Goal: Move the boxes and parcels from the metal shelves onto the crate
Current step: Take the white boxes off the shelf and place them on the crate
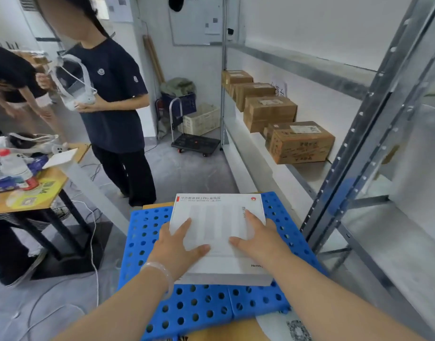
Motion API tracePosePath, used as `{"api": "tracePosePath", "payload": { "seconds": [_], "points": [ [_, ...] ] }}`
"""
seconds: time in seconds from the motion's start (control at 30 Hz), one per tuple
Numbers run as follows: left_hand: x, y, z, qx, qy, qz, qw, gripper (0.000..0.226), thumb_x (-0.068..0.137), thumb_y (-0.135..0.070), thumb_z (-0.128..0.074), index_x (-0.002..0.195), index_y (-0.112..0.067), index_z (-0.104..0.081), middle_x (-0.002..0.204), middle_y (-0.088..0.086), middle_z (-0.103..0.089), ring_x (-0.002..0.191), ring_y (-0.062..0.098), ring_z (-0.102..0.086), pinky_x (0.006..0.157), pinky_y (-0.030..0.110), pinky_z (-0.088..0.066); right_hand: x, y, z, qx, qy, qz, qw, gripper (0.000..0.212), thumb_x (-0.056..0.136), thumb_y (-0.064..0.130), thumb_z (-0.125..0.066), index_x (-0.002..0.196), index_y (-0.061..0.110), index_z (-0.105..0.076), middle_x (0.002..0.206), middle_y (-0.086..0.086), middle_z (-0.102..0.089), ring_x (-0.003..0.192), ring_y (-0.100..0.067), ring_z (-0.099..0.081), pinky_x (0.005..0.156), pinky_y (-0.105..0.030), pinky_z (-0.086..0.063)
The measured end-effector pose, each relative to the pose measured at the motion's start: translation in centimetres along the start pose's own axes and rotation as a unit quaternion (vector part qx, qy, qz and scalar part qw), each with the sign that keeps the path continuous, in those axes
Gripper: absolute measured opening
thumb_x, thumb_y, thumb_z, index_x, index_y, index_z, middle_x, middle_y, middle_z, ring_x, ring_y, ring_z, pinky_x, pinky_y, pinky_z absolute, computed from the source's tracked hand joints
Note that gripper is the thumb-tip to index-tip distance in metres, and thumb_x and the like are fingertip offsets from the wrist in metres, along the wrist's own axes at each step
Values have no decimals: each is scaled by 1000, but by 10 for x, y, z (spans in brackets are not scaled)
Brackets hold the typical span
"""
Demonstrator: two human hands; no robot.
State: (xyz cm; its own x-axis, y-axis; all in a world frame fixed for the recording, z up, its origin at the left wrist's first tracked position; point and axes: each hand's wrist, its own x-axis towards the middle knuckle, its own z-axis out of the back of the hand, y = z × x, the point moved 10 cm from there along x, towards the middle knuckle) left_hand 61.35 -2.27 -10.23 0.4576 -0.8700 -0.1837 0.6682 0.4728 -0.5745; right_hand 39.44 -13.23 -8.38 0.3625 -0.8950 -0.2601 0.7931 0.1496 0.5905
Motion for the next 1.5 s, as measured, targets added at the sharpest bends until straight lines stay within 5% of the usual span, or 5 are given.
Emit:
{"api": "tracePosePath", "payload": {
  "seconds": [0.5, 0.7, 0.93, 1.3, 1.5],
  "points": [
    [46, 142, 3, -35, -15, 125, 991, 92, 68, -81, -53, 144, -55, -8, 153, -12, 2, 135, 25, -25, 97, 38, -43, 98, 62, -138, -22, 105, 21, 994, 104, 66, 67, -71, 146, 55, -6, 157, 4, -3, 136, -19, -32, 101, -34, -36],
    [67, 152, -2, -11, -2, 131, 991, 90, 71, -80, -52, 144, -54, -7, 154, -10, 2, 135, 27, -24, 100, 39, -39, 118, 56, -155, -32, 104, 7, 994, 102, 68, 68, -70, 146, 55, -5, 156, 4, -7, 135, -19, -33, 88, -31, -38],
    [87, 155, 3, 3, -18, 121, 992, 91, 69, -83, -47, 144, -54, -6, 155, -7, 2, 137, 27, -23, 102, 42, -38, 141, 61, -161, -45, 114, -1, 992, 103, 69, 69, -69, 147, 54, -2, 159, 3, 3, 142, -21, -25, 104, -36, -34],
    [103, 159, 8, 14, -21, 130, 991, 90, 68, -84, -46, 142, -57, -3, 155, -9, 4, 140, 26, -21, 104, 43, -37, 160, 65, -167, -60, 115, 8, 992, 102, 68, 74, -64, 144, 57, 2, 159, 5, 9, 139, -23, -30, 97, -35, -39],
    [103, 159, 6, 33, -3, 141, 989, 90, 69, -85, -45, 142, -56, -2, 156, -8, 9, 141, 27, -18, 104, 45, -36, 157, 66, -163, -56, 107, 9, 993, 104, 70, 72, -65, 147, 52, 2, 160, 6, 16, 146, -22, -13, 107, -39, -32]
  ]
}}
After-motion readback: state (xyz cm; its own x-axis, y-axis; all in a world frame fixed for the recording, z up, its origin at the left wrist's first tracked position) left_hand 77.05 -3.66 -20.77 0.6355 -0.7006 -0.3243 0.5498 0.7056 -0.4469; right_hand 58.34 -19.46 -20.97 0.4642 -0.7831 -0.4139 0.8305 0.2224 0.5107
